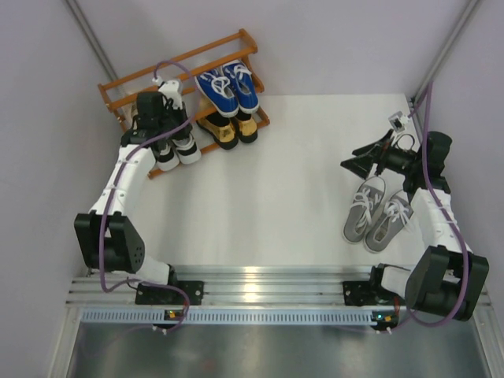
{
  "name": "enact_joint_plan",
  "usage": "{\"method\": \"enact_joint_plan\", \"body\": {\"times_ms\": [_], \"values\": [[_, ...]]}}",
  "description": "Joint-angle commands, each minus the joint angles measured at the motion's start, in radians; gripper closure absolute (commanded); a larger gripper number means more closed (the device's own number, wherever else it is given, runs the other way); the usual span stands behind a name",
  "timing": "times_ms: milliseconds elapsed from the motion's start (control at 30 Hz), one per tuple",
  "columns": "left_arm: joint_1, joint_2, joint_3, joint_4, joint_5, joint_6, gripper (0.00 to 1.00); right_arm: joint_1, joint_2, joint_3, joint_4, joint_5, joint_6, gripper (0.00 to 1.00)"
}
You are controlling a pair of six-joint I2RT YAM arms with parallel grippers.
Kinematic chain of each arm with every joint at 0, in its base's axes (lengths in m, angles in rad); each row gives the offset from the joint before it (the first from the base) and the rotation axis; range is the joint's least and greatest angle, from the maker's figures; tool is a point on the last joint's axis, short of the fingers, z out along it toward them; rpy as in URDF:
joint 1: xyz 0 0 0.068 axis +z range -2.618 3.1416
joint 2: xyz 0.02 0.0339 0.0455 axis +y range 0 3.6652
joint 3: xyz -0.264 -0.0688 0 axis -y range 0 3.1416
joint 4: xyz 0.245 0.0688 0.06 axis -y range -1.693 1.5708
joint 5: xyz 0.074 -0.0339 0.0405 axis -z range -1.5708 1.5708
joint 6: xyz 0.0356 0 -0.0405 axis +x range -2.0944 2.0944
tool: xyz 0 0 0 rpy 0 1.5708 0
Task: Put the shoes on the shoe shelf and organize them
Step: Place the shoe at the shoe shelf.
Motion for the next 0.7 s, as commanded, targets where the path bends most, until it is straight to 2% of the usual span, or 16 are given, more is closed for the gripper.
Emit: {"method": "enact_joint_plan", "body": {"times_ms": [0, 33, 167, 267, 667], "values": [[0.004, 0.035, -0.008, 0.062, 0.012, 0.210, 0.85, -0.018, 0.004, 0.003, 0.009, 0.000, -0.036, 0.01], [0.004, 0.039, -0.008, 0.059, 0.013, 0.276, 0.85, -0.016, 0.006, 0.003, 0.008, 0.001, -0.039, 0.01], [0.004, 0.072, -0.003, 0.043, 0.015, 0.350, 0.87, -0.019, 0.012, 0.005, 0.005, 0.001, -0.040, 0.01], [0.004, 0.084, 0.005, 0.042, 0.017, 0.361, 0.88, -0.019, 0.016, 0.006, 0.003, 0.001, -0.043, 0.01], [0.006, 0.141, 0.057, 0.086, -0.128, 0.356, 0.86, -0.021, 0.019, 0.009, 0.000, 0.001, -0.045, 0.01]]}}
